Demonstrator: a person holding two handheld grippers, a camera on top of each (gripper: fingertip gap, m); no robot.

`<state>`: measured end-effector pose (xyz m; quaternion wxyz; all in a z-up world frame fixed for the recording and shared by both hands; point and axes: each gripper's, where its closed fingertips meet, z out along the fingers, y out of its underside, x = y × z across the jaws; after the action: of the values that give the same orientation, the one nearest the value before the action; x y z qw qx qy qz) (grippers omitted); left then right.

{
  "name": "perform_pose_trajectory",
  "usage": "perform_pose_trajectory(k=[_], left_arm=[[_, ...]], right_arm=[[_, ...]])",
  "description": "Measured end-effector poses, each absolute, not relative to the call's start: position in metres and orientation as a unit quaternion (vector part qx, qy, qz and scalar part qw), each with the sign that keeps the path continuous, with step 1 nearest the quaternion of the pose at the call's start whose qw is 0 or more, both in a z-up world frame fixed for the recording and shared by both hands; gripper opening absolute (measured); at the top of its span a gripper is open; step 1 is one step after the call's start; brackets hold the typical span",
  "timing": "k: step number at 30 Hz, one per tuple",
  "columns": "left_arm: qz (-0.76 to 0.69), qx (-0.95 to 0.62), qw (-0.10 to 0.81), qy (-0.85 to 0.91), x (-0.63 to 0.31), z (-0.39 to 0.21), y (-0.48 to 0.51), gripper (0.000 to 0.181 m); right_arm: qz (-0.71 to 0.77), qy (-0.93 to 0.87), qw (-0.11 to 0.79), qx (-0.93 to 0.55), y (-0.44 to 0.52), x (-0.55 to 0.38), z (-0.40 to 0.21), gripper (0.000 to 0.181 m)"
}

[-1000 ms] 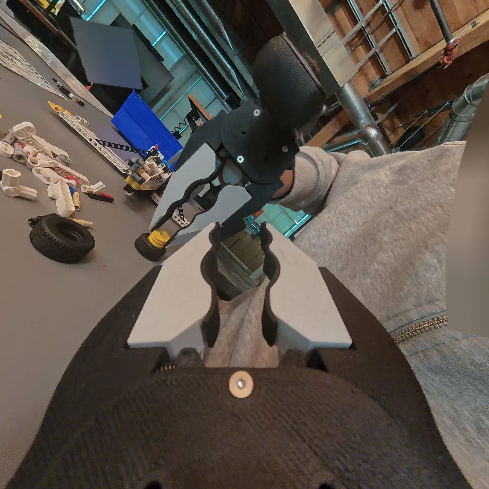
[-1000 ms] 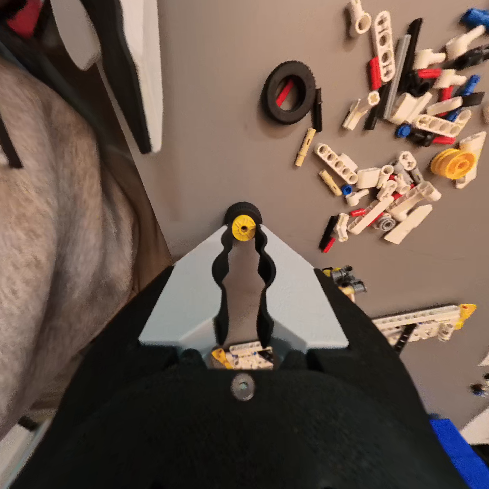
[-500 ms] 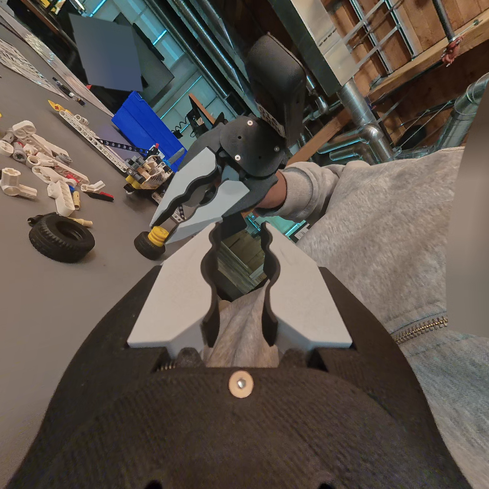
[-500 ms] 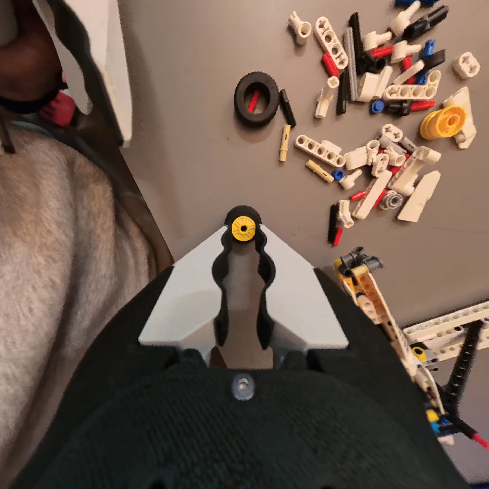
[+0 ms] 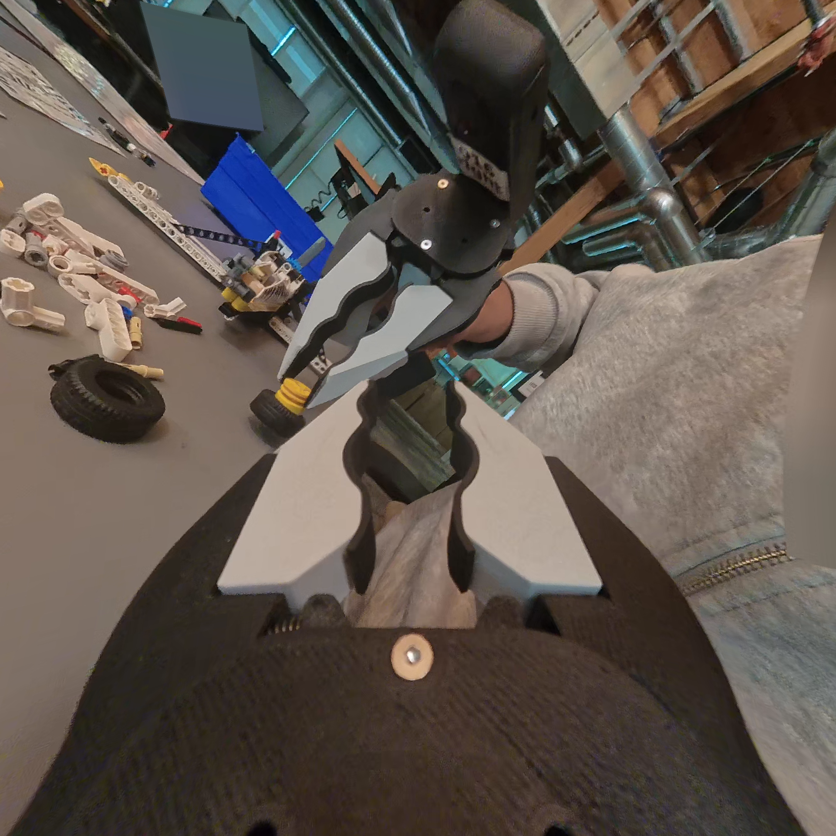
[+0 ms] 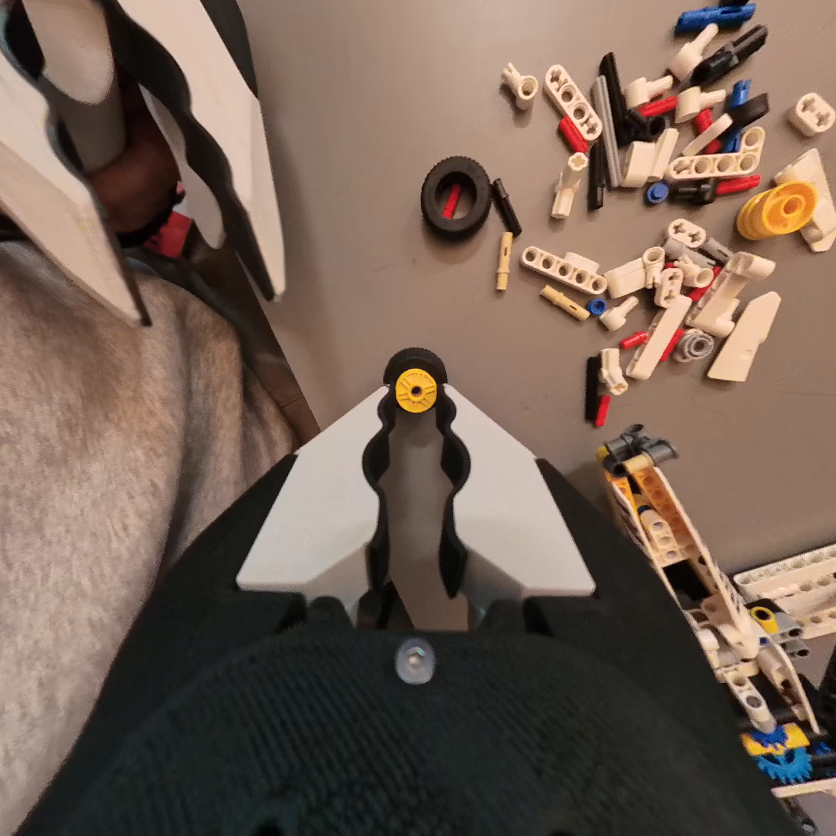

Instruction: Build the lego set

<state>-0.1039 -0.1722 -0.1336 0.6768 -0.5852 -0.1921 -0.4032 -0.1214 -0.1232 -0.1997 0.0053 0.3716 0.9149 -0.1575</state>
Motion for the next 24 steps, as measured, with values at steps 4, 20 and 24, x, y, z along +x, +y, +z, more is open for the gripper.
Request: perform_pose_trajectory(k=[4,20,24], left_arm=[[-0.325,-0.668,0.644,-0.183,-0.098,-0.156,-0.161,0.029],[-0.209,-0.773,0.581,-0.147,-0.081,-0.189,-0.143,0.030],[-0.209,-0.781,0.567,-0.158,-0.083,-0.193,-0.145,0.021]], right_arm=[[-0.156,0.935,-0.002,0.318,-0.130,-0.111,-0.205,0.016],[-0.195,0.933,0.006,0.302,-0.145,-0.100,-0.205,0.016],[-0.204,0.932,-0.003,0.299,-0.145,-0.102,-0.202,0.016]])
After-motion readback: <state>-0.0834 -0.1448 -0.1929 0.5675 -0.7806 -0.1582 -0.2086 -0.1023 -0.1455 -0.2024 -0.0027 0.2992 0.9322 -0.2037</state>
